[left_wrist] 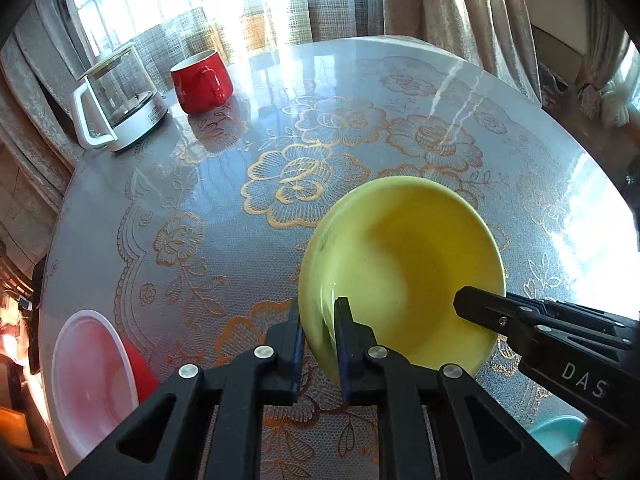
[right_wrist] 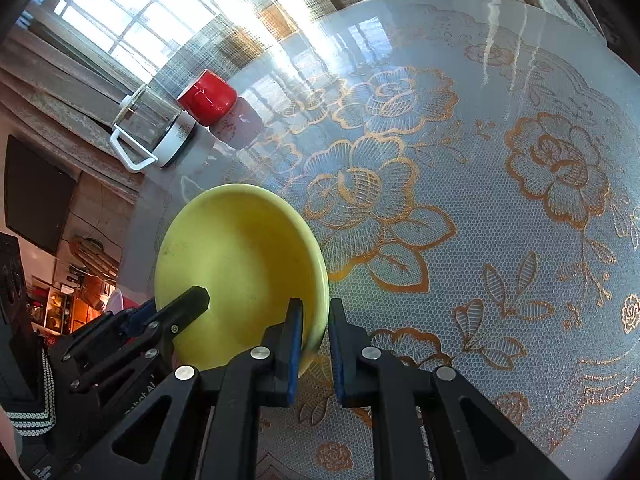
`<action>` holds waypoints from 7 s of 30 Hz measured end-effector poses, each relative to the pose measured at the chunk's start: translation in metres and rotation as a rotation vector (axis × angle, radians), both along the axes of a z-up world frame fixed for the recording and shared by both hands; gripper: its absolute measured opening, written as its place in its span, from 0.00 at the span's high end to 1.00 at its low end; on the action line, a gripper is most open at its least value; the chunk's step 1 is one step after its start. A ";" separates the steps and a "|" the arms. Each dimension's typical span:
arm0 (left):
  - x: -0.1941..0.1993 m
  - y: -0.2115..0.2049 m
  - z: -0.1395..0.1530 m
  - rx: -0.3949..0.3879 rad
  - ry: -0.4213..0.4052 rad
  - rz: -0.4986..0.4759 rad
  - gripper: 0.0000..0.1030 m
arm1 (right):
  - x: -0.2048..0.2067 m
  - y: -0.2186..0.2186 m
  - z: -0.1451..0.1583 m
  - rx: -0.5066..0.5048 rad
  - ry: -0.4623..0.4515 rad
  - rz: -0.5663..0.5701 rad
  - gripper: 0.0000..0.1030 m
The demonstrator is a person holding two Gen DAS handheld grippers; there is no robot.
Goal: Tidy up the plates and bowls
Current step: 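Close the right tool on the yellow bowl's rim while the left tool grips it too, then lift the yellow bowl with both tools and carry it over the steel bowl, then lower the yellow bowl into the steel bowl and open both tools, then move both tools from the steel bowl toward the red bowl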
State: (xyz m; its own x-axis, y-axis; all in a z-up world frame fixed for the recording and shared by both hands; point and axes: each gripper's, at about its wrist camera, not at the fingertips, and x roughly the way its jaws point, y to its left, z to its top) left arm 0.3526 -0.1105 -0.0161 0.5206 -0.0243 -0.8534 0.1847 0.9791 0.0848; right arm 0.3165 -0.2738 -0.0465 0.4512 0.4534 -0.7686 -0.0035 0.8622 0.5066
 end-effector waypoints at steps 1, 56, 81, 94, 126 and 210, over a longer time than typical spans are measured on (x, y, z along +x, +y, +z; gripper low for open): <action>-0.001 0.000 -0.001 0.002 -0.003 -0.004 0.86 | 0.000 0.002 0.001 -0.004 0.001 0.001 0.88; -0.279 0.139 0.067 -0.230 -0.348 0.103 0.87 | -0.213 0.107 0.064 0.146 -0.261 0.094 0.86; -0.307 0.164 0.017 -0.184 -0.240 0.140 0.87 | -0.234 0.142 0.035 0.081 -0.159 0.178 0.76; -0.304 0.162 0.002 -0.147 -0.221 0.148 0.87 | -0.237 0.142 0.034 0.043 -0.160 0.167 0.74; -0.295 0.169 0.012 -0.148 -0.287 0.181 0.84 | -0.246 0.129 0.044 0.037 -0.242 0.112 0.67; -0.097 0.253 -0.004 -0.333 -0.122 0.252 0.18 | -0.065 0.189 0.050 -0.076 -0.096 0.146 0.63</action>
State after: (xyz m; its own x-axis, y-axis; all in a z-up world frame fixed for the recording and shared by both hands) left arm 0.2557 0.1425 -0.0204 0.6419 -0.1475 -0.7525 -0.0551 0.9699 -0.2371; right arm 0.2511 -0.0851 0.0032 0.4581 0.4613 -0.7599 -0.1764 0.8850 0.4309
